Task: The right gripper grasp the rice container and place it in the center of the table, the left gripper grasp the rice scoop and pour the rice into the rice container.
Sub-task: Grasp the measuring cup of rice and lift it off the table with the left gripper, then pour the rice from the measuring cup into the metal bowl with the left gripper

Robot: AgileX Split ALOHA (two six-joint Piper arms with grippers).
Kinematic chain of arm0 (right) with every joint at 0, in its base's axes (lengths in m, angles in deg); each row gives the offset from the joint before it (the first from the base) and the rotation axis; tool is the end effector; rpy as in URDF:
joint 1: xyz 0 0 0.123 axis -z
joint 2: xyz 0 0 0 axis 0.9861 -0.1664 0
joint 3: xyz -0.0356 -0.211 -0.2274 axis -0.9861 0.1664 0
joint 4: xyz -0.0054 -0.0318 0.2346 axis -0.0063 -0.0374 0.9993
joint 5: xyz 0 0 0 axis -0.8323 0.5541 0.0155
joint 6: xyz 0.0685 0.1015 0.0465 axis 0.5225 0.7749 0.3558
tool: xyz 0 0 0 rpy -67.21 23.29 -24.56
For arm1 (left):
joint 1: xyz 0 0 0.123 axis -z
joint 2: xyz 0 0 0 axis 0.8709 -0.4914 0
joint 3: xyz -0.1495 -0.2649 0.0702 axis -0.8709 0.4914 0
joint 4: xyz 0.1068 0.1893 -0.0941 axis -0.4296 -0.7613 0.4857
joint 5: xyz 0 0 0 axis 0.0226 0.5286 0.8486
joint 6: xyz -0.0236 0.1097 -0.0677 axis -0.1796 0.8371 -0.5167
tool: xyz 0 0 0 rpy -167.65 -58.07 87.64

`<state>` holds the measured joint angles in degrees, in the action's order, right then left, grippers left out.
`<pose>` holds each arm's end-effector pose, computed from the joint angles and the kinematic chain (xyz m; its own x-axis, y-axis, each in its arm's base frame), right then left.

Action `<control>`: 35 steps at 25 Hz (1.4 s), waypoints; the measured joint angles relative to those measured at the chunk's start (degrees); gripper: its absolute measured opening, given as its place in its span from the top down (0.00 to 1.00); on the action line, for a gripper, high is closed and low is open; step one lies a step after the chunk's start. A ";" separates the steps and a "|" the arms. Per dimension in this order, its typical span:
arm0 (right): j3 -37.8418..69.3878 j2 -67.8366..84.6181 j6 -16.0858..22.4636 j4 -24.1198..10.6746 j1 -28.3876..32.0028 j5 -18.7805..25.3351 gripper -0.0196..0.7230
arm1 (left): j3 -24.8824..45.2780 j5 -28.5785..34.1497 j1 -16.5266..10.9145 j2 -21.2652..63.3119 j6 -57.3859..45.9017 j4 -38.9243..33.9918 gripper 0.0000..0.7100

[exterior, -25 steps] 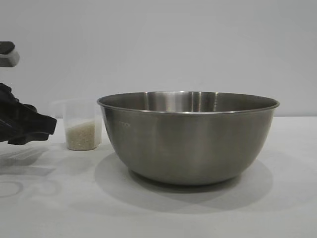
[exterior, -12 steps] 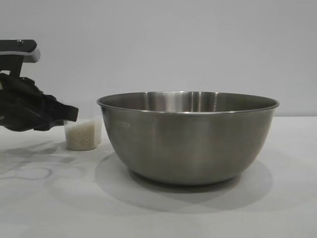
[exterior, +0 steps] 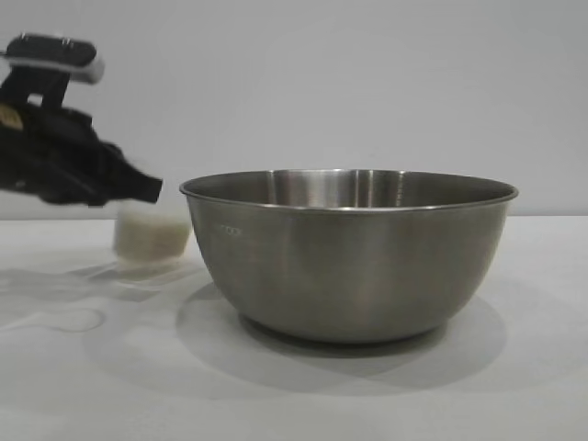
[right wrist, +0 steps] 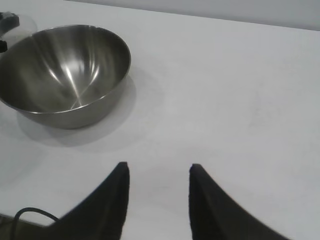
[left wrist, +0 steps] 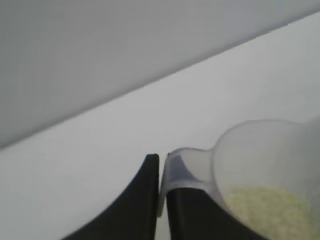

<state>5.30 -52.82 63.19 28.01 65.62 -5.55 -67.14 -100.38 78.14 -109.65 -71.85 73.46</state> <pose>-0.0184 0.0035 0.2390 -0.4989 -0.1518 -0.8532 -0.3160 0.9486 0.0160 0.3749 -0.1244 0.1536 0.0025 0.3445 -0.9388 0.3604 0.8753 0.3222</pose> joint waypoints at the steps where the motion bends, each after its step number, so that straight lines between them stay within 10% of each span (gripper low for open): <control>1: 0.00 0.00 0.00 0.00 0.00 0.00 0.64 | 0.00 -0.11 0.00 1.58 4.04 -0.73 1.00; 18: 0.00 0.00 0.00 0.00 0.00 0.00 0.64 | -8.52 10.31 5.58 10.58 53.87 -33.20 1.00; 35: 0.00 0.00 0.41 -0.46 0.00 -0.12 0.64 | -20.05 22.92 7.75 12.35 57.11 -67.44 1.00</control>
<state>5.30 -52.82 63.60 27.55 65.62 -5.67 -87.19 -77.46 85.89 -97.30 -14.74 6.01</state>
